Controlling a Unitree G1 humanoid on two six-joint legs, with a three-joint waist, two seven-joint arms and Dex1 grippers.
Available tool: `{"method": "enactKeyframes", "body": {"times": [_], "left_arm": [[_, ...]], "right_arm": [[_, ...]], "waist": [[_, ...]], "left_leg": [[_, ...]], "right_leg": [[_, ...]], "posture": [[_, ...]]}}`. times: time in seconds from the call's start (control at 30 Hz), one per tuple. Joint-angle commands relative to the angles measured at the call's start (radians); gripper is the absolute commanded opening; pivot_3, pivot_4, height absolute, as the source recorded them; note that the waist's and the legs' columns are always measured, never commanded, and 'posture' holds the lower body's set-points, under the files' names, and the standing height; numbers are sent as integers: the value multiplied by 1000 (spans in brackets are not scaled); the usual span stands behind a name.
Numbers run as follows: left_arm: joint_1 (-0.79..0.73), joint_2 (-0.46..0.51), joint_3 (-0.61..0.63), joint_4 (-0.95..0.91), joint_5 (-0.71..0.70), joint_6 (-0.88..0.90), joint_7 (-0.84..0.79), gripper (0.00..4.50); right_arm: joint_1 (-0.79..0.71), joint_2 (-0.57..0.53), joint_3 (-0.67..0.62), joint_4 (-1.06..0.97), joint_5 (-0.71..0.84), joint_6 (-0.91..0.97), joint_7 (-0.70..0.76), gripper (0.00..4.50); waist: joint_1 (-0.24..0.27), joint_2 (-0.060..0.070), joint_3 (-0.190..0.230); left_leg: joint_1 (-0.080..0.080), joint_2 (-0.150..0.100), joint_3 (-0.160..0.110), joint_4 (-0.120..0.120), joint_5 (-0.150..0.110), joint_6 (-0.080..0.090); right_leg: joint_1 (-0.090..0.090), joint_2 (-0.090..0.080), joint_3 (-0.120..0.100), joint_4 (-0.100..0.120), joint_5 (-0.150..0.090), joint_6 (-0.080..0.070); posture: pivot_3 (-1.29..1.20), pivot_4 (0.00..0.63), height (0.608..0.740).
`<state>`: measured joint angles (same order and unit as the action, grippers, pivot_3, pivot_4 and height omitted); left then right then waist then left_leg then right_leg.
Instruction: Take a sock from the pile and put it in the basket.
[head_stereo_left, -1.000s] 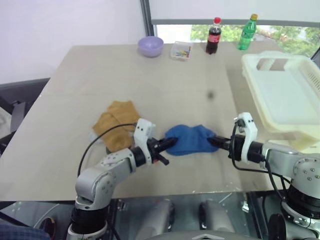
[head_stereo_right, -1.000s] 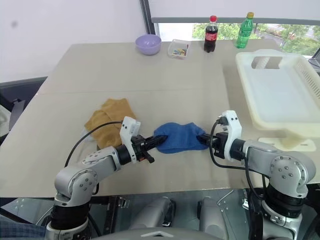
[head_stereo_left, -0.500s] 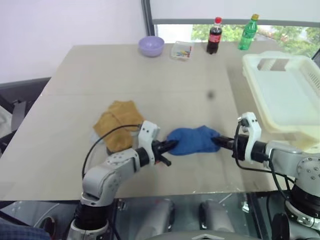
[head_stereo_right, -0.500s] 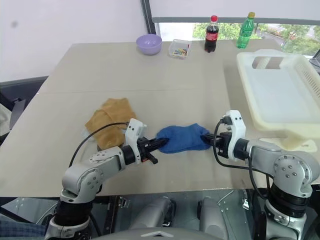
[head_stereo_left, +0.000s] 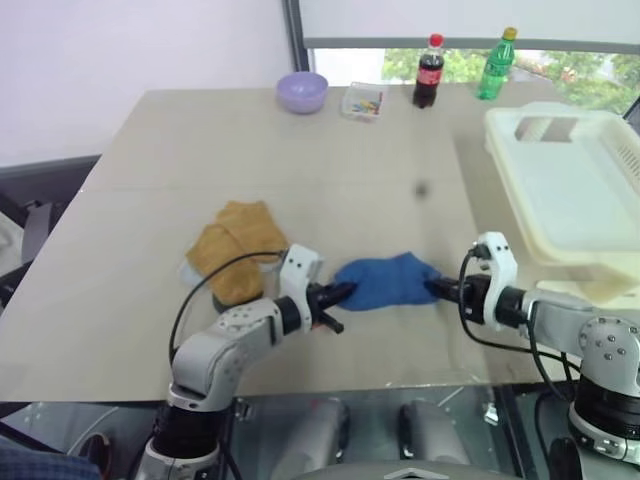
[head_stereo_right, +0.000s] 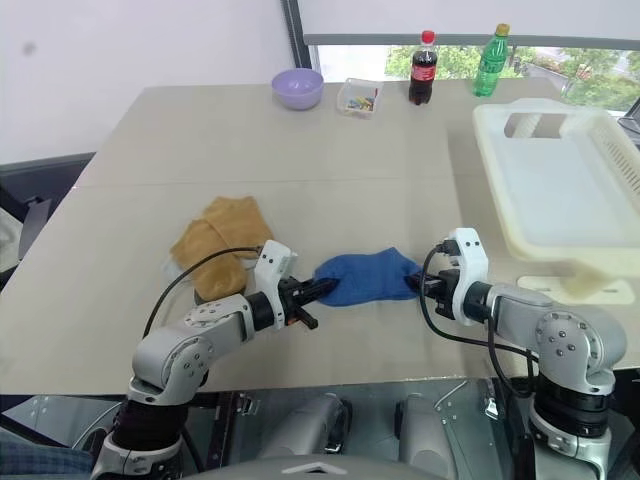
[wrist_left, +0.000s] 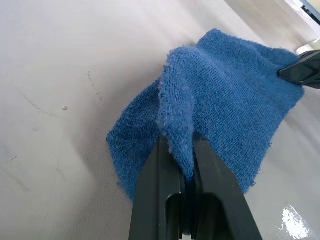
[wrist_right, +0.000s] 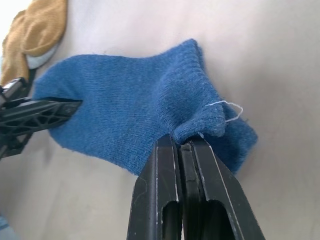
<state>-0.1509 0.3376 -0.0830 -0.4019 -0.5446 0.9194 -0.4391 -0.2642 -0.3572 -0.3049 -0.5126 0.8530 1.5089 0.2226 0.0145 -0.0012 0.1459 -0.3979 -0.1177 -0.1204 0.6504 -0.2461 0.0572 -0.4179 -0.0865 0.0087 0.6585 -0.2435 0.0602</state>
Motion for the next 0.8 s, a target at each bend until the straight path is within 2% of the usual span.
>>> {"method": "enactKeyframes", "body": {"times": [0.03,0.07,0.23,0.3,0.43,0.57,0.8], "left_arm": [[5,3,-4,-6,9,-15,0,0],[6,5,-4,-5,12,-16,0,0],[7,4,-5,1,15,-21,-4,0],[6,-4,-3,3,10,-20,-2,0],[3,-5,-22,15,25,-23,-2,0],[0,-3,-28,18,32,-25,0,0],[1,3,-28,22,38,-33,-1,0]], "right_arm": [[34,-82,30,-42,-17,-88,70,1829],[51,-119,50,-56,-37,-138,99,2259],[128,-278,194,-156,-227,-517,253,2259],[131,-284,253,-151,-324,-633,230,2259],[133,-243,467,-92,-578,-969,226,2259],[145,-191,561,-10,-664,-1096,229,2259],[144,-129,578,115,-683,-1153,278,2259]], "waist": [[0,0,0],[0,0,0],[-2,-1,1],[-3,-2,2],[0,-4,3],[2,-5,4],[1,-6,4]], "left_leg": [[0,0,0,0,0,0],[0,0,0,0,0,0],[0,0,0,0,0,0],[0,1,0,0,0,0],[1,2,-1,0,1,-2],[1,1,-1,0,1,-2],[2,1,-1,0,1,-2]], "right_leg": [[0,0,0,0,0,0],[0,0,0,0,0,0],[0,0,-1,-1,0,1],[1,0,-1,-1,-1,1],[1,1,-2,-1,-1,1],[1,1,-2,-1,0,1],[2,1,-2,-1,0,1]], "posture": [[0,150,740],[0,150,740],[0,150,740],[0,150,740],[0,150,740],[0,150,740],[0,150,740]]}}
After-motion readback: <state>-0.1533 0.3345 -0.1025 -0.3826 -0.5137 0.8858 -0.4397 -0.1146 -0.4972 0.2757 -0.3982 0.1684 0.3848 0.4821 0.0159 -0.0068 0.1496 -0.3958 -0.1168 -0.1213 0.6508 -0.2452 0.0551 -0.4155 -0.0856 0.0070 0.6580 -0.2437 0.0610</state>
